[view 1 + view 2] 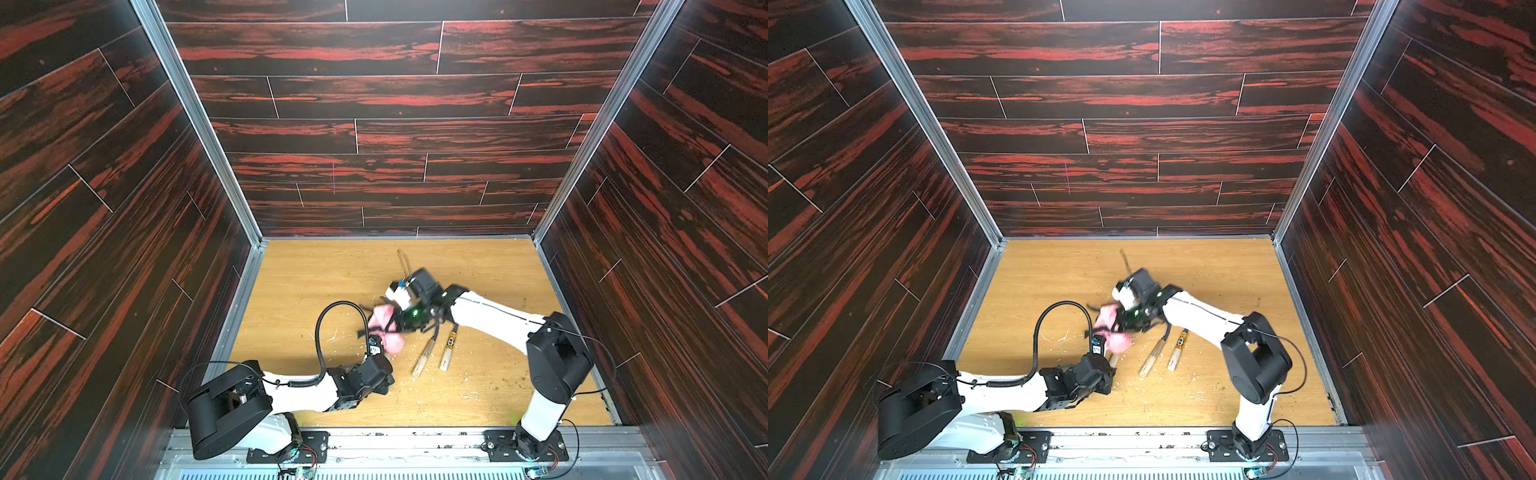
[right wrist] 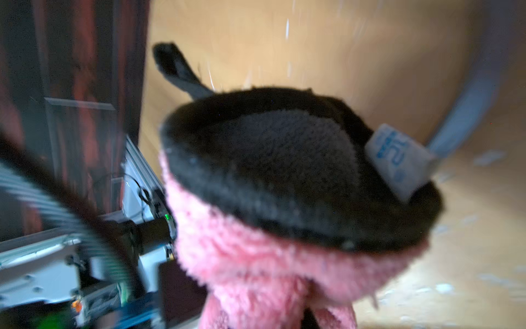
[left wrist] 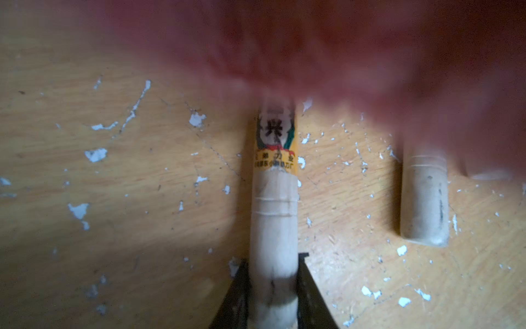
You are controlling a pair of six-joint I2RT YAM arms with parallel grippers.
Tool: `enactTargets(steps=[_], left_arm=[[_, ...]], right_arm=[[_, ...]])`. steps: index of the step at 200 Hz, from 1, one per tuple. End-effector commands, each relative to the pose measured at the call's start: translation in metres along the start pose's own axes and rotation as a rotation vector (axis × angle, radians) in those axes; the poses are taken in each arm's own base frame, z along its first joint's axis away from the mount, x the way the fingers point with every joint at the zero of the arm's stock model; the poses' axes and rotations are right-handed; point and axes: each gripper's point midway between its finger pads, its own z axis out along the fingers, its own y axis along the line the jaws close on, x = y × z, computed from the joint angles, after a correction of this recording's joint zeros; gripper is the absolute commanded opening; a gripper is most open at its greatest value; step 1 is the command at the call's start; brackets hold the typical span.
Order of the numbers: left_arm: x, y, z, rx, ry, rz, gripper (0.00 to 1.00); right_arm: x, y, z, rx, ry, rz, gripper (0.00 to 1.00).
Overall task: Wipe small sickles with rags
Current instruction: Wipe the small sickle.
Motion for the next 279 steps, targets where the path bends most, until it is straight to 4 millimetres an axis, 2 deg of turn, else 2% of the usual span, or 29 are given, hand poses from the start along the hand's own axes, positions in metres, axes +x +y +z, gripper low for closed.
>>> enactTargets(steps=[1,30,52,75,119,137,201,218,229,250,279], left_arm=[[-0.007,-0.006,-0.001,0.004,-0.015,-0.002,0.00],[-0.012,-0.006,-0.004,0.002,-0.034,-0.012,0.00],[-0.015,-0.008,-0.004,0.008,-0.046,-0.023,0.00],[-0.013,-0.008,-0.003,0.012,-0.042,-0.030,0.00],[-0.007,0.000,-0.007,-0.001,-0.034,-0.048,0.00],[-0.004,0.005,-0.008,-0.009,-0.034,-0.060,0.00],[0.003,0.017,-0.013,-0.033,-0.031,-0.073,0.00],[0.005,0.018,-0.013,-0.034,-0.026,-0.076,0.00],[0.005,0.018,-0.013,-0.034,-0.027,-0.079,0.00],[0.005,0.018,-0.012,-0.033,-0.029,-0.079,0.00],[0.005,0.016,-0.010,-0.030,-0.026,-0.074,0.00]], right_arm=[[0.018,-0.020,0.031,0.012,0.077,0.091,0.00],[0.040,-0.021,0.062,0.001,0.164,0.121,0.00],[0.054,-0.041,0.081,0.032,0.203,0.173,0.00],[0.056,-0.062,0.091,0.077,0.203,0.207,0.00],[0.049,-0.105,0.088,0.172,0.176,0.249,0.00],[0.040,-0.124,0.083,0.214,0.151,0.260,0.00],[-0.009,-0.157,0.048,0.308,0.049,0.229,0.00],[-0.024,-0.158,0.038,0.304,0.018,0.209,0.00],[-0.034,-0.150,0.033,0.266,0.006,0.188,0.00],[-0.051,-0.121,0.022,0.170,-0.021,0.116,0.00],[-0.068,-0.078,-0.011,0.075,-0.083,0.034,0.00]])
